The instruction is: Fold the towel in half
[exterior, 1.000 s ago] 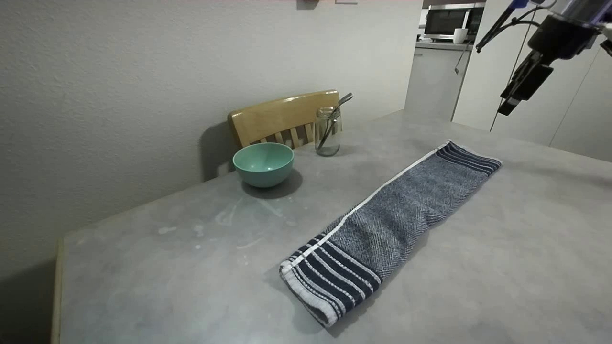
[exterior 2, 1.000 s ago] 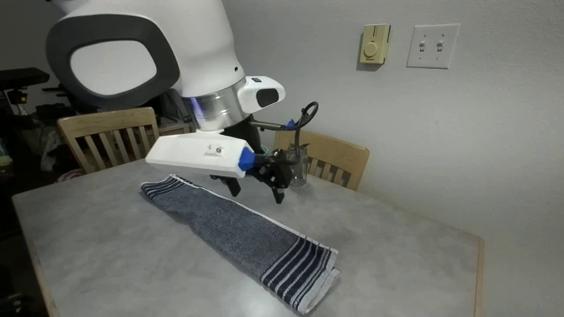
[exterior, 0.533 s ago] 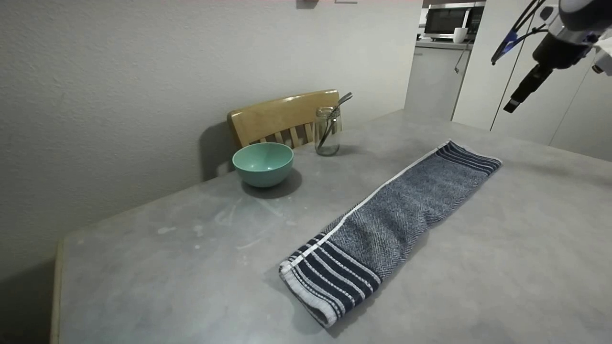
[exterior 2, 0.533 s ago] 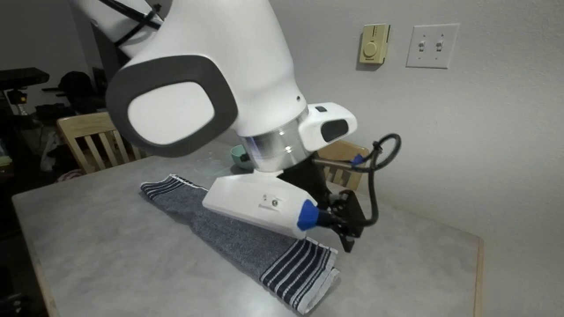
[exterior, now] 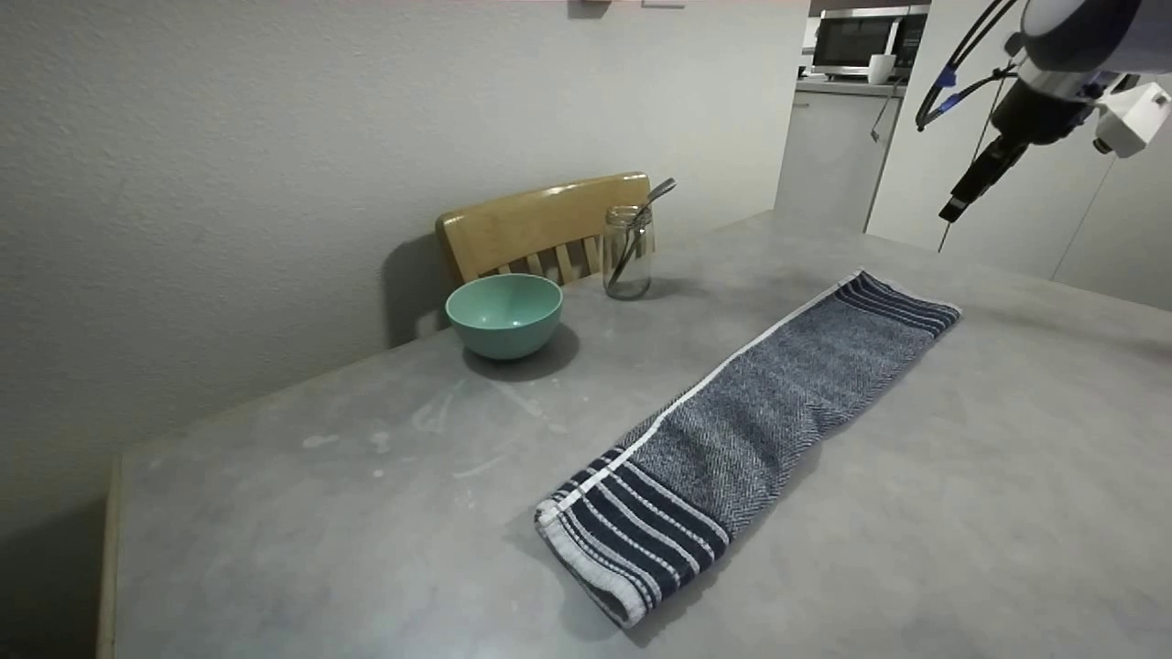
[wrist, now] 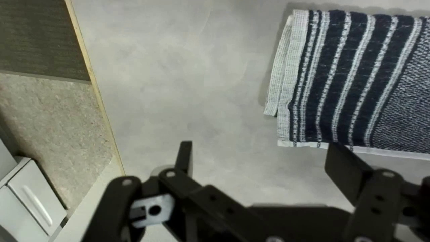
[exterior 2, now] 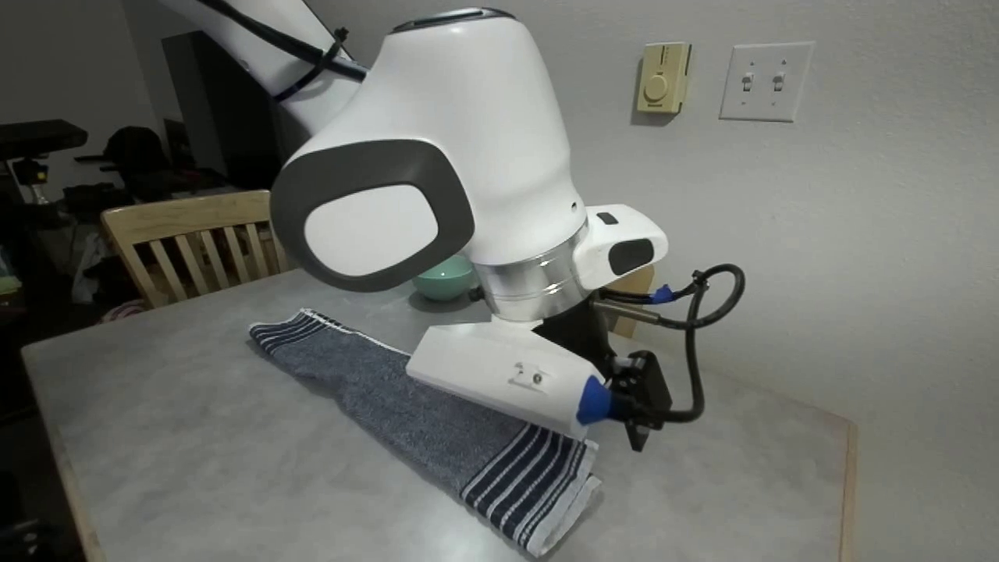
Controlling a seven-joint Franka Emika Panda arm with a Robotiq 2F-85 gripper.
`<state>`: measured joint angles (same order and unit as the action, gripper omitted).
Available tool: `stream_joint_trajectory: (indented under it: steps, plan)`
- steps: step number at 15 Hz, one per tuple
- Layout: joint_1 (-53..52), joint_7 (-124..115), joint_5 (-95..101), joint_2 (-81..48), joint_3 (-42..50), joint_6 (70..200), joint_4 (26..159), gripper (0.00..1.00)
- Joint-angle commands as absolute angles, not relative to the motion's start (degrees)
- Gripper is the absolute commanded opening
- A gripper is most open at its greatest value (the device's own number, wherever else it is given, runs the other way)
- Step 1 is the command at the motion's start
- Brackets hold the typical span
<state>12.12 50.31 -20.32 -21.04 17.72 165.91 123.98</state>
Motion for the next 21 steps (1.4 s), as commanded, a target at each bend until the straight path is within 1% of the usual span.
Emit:
stream_joint_trajectory:
  steps: [1, 7, 15, 16, 21]
  plan:
    - [11.08, 51.76, -17.48, -21.4, 18.39, 168.51, 124.99, 1.0]
    - [14.86, 56.72, -18.29, -24.01, 14.51, 166.51, 122.13, 1.0]
    - [21.6, 57.36, -23.77, -32.18, 7.98, 164.0, 116.14, 1.0]
    - [26.04, 53.78, -19.3, -32.6, 3.76, 164.04, 115.64, 1.0]
    - [31.92, 52.35, -16.91, -36.21, -2.31, 162.43, 112.2, 1.0]
